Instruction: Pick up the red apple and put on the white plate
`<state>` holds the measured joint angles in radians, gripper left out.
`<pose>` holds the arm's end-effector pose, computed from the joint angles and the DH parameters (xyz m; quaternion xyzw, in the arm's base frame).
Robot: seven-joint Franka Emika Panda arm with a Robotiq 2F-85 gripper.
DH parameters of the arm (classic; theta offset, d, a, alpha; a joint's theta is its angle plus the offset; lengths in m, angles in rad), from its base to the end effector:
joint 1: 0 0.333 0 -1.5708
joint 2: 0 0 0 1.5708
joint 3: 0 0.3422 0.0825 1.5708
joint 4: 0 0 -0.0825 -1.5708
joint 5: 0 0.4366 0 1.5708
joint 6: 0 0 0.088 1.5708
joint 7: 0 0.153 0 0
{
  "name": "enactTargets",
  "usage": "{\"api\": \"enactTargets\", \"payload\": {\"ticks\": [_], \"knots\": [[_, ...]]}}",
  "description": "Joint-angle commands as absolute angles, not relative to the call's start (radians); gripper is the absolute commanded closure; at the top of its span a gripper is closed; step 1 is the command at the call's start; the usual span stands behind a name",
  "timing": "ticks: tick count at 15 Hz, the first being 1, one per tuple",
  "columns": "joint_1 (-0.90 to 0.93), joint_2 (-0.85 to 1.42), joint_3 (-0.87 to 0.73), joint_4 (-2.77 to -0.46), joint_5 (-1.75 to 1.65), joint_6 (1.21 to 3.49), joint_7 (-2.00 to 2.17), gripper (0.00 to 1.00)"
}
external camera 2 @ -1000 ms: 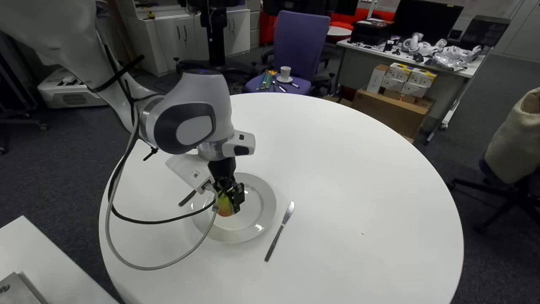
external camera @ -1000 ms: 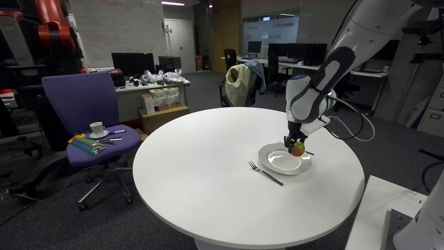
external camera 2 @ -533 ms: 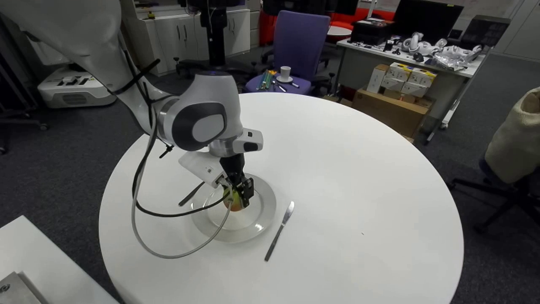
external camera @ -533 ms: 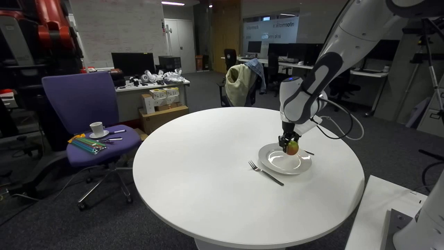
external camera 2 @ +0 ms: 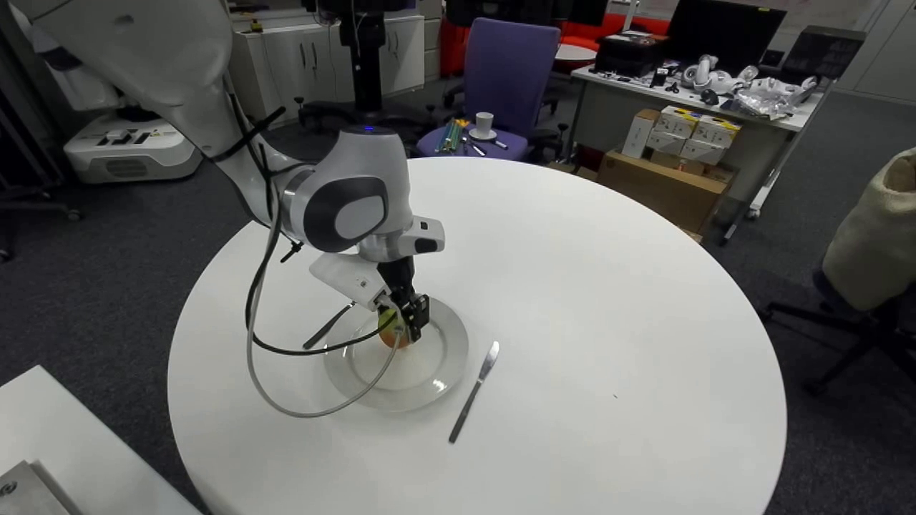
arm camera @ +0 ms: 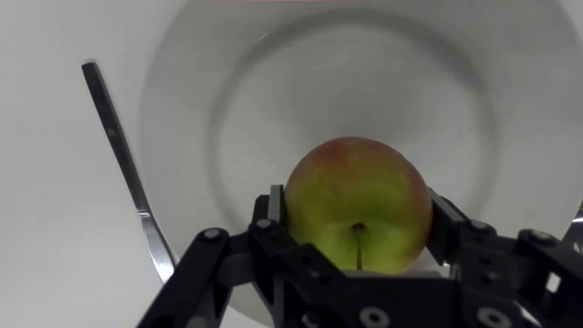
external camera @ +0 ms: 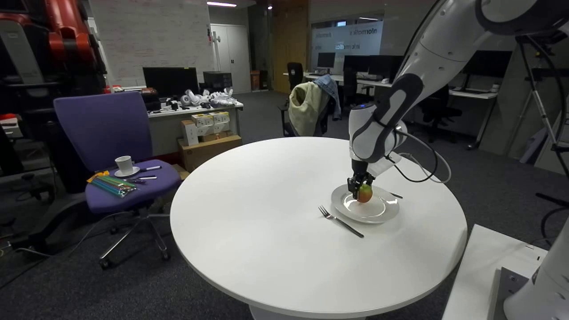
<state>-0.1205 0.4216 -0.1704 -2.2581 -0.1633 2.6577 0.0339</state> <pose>0.5439 -0.1695 0.1060 0.9939 -0.0823 -0.0194 0.0701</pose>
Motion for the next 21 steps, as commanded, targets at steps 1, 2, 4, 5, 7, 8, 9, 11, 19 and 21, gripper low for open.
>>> {"api": "enactTargets", "payload": {"ticks": [1,2,4,5,7,8,9,11,19,21], "knots": [[-0.148,0.443,-0.140,-2.228,-0.110,2.649,-0.027,0.51],[-0.149,0.450,-0.137,-2.226,-0.101,2.648,-0.033,0.51],[-0.149,0.457,-0.137,-2.223,-0.094,2.646,-0.040,0.51],[-0.150,0.461,-0.138,-2.222,-0.095,2.645,-0.040,0.51],[-0.150,0.459,-0.141,-2.223,-0.097,2.645,-0.040,0.51],[-0.152,0.459,-0.142,-2.224,-0.098,2.646,-0.040,0.51],[-0.153,0.457,-0.143,-2.224,-0.099,2.643,-0.040,0.51],[-0.155,0.458,-0.142,-2.226,-0.099,2.646,-0.041,0.51],[-0.156,0.457,-0.141,-2.227,-0.098,2.642,-0.043,0.32],[-0.155,0.456,-0.142,-2.226,-0.099,2.641,-0.042,0.24]]}}
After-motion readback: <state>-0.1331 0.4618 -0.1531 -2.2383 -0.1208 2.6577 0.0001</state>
